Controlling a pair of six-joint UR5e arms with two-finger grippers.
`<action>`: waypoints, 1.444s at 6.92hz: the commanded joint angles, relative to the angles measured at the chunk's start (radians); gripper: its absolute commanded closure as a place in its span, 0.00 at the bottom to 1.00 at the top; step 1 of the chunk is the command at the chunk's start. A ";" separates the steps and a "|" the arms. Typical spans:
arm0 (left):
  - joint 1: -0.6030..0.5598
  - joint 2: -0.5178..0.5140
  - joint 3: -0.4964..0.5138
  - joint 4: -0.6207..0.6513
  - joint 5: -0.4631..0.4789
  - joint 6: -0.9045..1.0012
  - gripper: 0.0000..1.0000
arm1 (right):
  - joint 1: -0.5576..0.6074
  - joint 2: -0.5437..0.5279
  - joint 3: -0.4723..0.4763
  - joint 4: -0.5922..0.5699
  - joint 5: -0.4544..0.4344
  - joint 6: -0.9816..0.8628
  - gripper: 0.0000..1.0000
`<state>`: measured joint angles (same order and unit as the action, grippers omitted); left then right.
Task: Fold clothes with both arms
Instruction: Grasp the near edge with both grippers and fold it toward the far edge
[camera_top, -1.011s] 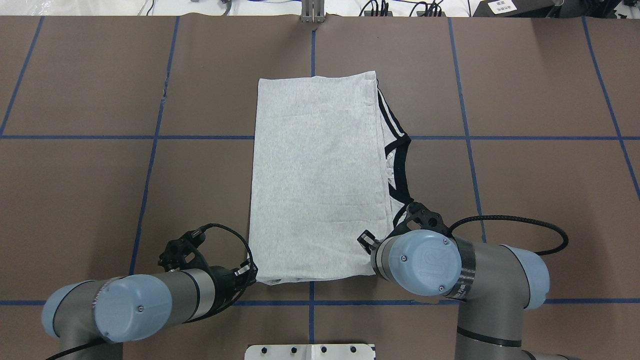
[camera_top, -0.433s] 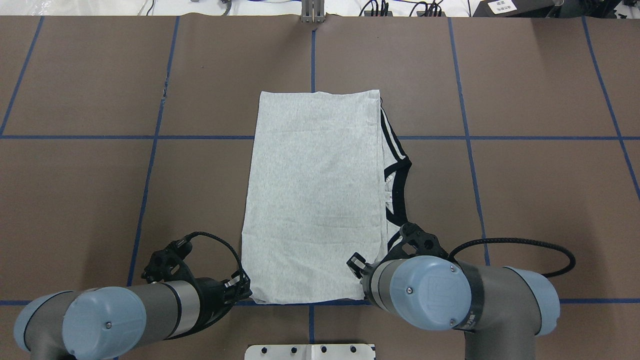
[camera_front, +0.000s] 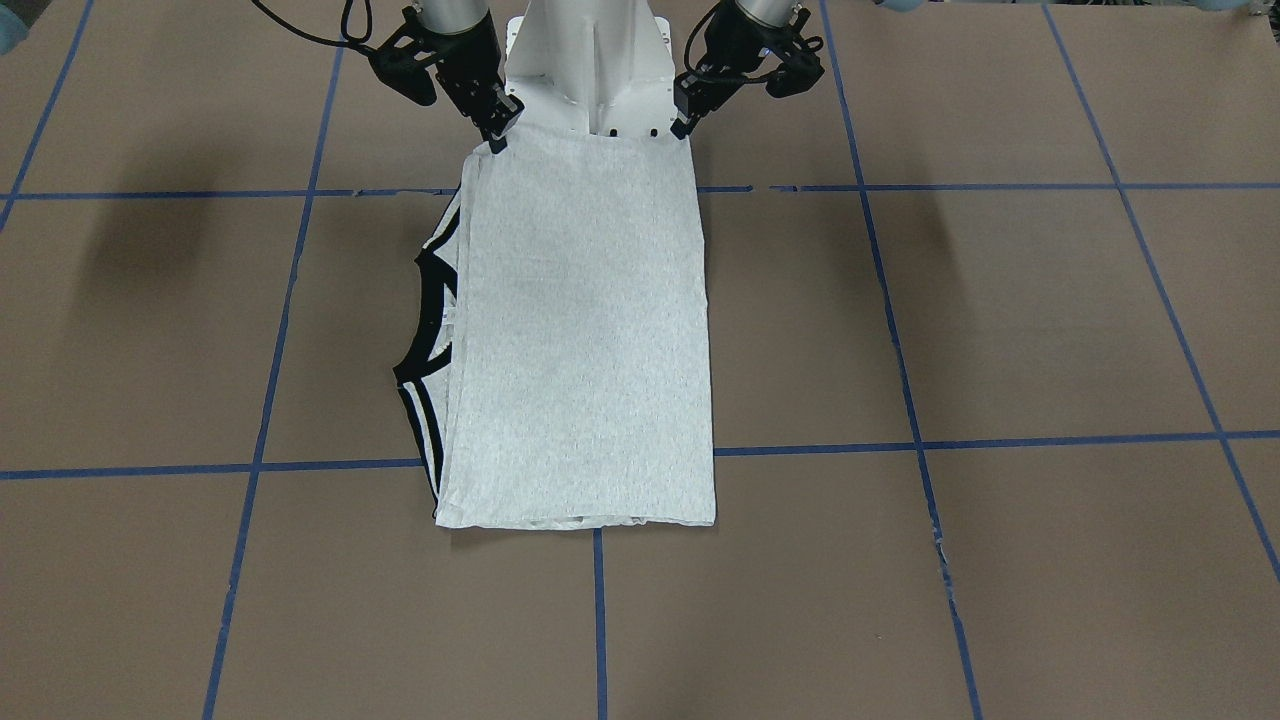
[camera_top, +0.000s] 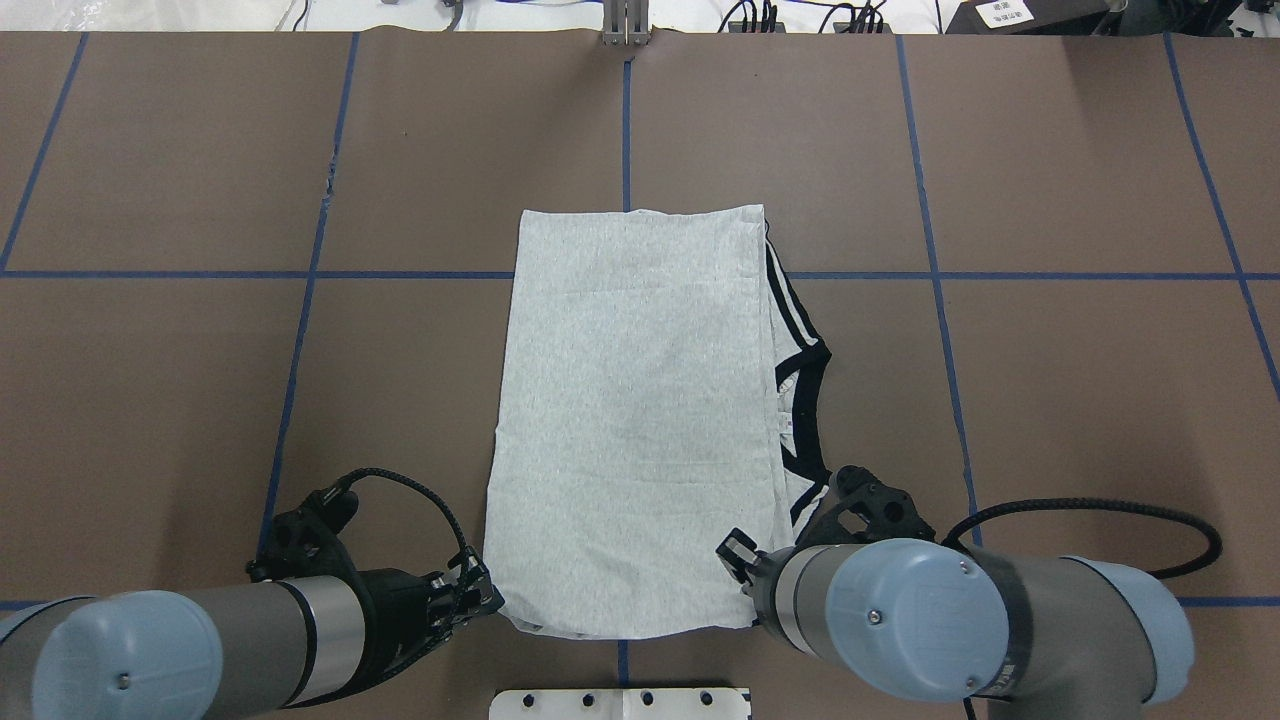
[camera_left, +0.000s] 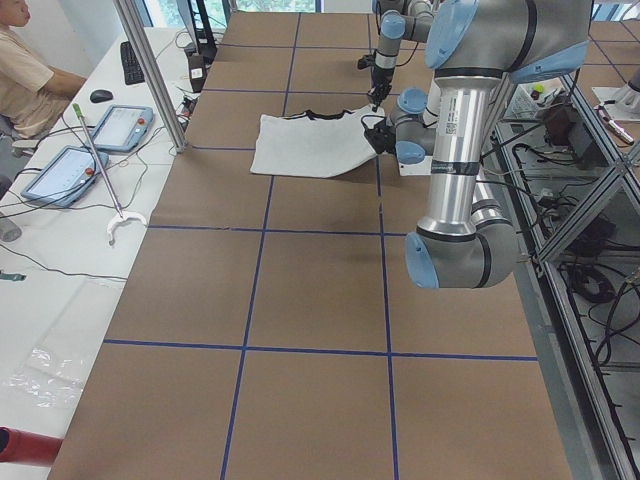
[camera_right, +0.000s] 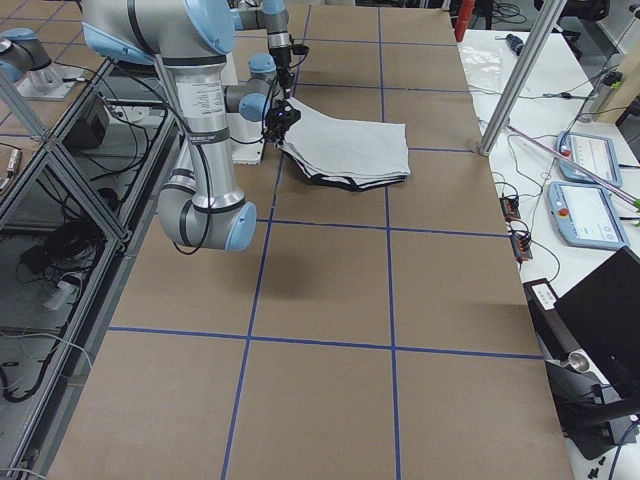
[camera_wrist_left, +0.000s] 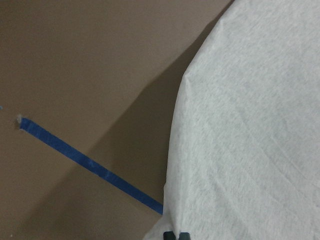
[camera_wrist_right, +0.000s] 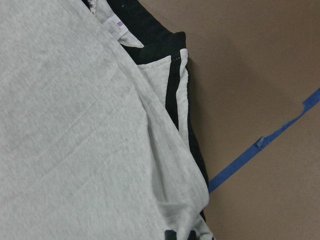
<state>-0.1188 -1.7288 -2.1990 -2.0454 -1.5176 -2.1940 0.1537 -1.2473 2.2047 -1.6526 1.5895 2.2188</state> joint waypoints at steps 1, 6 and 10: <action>-0.007 0.014 -0.092 0.004 0.001 -0.009 1.00 | 0.053 -0.032 0.058 -0.003 0.001 -0.007 1.00; -0.321 -0.268 0.195 0.102 -0.007 0.289 1.00 | 0.359 0.154 -0.173 0.007 0.061 -0.207 1.00; -0.453 -0.403 0.471 0.074 -0.026 0.434 1.00 | 0.475 0.340 -0.475 0.020 0.125 -0.295 1.00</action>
<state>-0.5479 -2.0838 -1.8168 -1.9635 -1.5445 -1.7820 0.6004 -0.9775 1.8356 -1.6411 1.6856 1.9378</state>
